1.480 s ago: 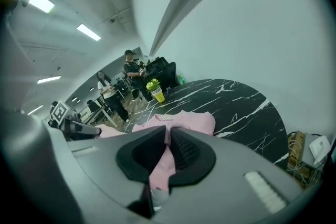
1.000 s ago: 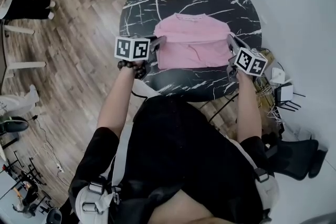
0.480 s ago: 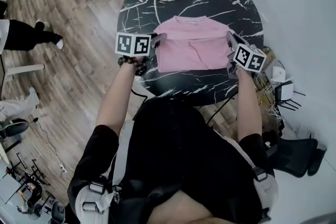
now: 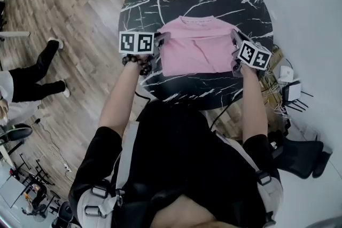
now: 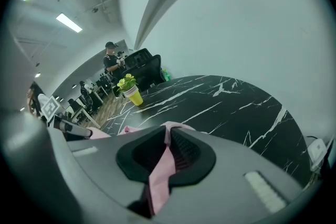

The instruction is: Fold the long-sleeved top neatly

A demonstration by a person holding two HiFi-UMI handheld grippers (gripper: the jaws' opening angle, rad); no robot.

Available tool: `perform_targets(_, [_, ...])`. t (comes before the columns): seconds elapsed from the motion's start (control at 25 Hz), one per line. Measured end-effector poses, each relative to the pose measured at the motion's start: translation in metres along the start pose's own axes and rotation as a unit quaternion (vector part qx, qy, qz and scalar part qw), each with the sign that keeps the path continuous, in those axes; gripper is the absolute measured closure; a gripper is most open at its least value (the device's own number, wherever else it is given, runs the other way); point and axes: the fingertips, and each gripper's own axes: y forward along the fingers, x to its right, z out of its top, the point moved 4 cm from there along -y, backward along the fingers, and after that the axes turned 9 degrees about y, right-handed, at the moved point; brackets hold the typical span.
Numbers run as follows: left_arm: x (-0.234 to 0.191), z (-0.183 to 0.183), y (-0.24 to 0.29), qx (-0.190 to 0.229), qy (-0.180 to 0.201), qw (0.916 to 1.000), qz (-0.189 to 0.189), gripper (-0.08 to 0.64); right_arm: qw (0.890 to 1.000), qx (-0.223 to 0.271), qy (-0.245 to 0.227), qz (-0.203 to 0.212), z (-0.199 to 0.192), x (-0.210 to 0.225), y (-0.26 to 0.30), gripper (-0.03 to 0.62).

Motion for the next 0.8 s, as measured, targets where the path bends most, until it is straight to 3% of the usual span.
perform_targets(0.64, [-0.038, 0.002, 0.017, 0.011, -0.039, 0.9992, -0.002, 0.505, 0.999, -0.020, 0.027, -0.030, -0.009, 0.022, 0.038, 0.568])
perform_targets(0.8, [-0.043, 0.005, 0.018, 0.023, -0.040, 0.9989, -0.001, 0.495, 0.999, -0.009, 0.032, -0.037, -0.007, 0.023, 0.040, 0.540])
